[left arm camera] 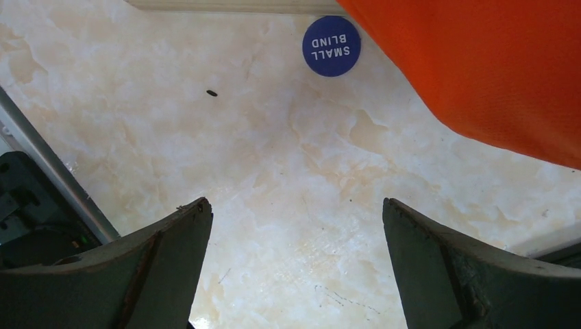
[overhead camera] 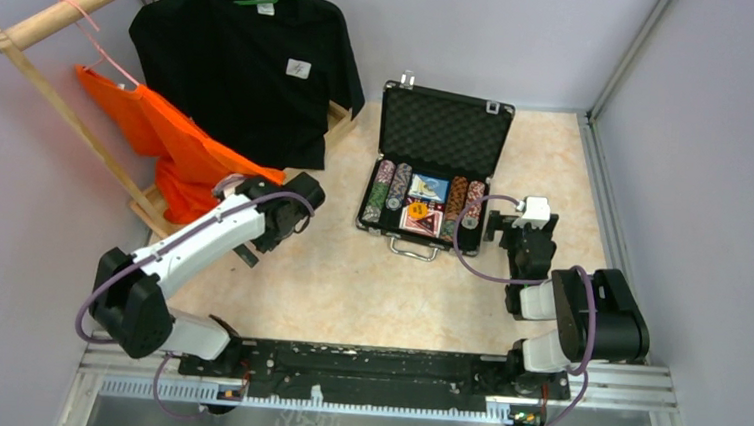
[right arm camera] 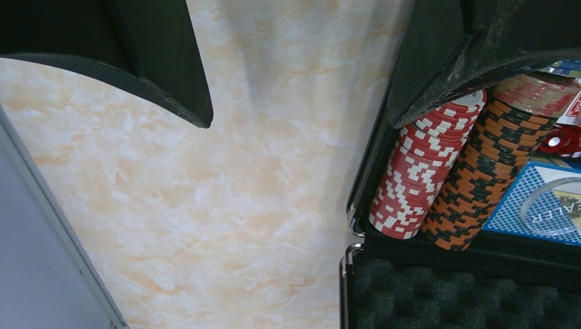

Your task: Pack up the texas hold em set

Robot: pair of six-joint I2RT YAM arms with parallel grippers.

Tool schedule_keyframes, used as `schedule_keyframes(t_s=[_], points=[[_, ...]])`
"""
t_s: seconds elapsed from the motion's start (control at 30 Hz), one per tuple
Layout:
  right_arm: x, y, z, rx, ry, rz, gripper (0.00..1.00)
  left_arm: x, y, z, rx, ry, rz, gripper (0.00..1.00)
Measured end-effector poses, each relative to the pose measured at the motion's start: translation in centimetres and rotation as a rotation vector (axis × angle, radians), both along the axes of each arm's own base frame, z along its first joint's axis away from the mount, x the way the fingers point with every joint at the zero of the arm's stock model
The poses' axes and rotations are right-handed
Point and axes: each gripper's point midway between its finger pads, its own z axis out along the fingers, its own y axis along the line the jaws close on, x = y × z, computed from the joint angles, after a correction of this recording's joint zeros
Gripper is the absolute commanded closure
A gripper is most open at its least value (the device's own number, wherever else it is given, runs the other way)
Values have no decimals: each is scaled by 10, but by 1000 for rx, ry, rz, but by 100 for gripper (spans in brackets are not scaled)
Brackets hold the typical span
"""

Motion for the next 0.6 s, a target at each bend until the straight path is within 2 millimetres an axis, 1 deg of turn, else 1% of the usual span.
schedule_keyframes(t_s=[0.33, 0.47, 0.6], points=[[0, 0, 0, 0, 0, 0, 1, 4, -7, 11, 11, -45, -86, 1], [0, 0, 0, 0, 0, 0, 1, 4, -7, 4, 19, -39, -90, 1], [0, 0, 0, 0, 0, 0, 1, 8, -12, -7, 17, -24, -100, 1]])
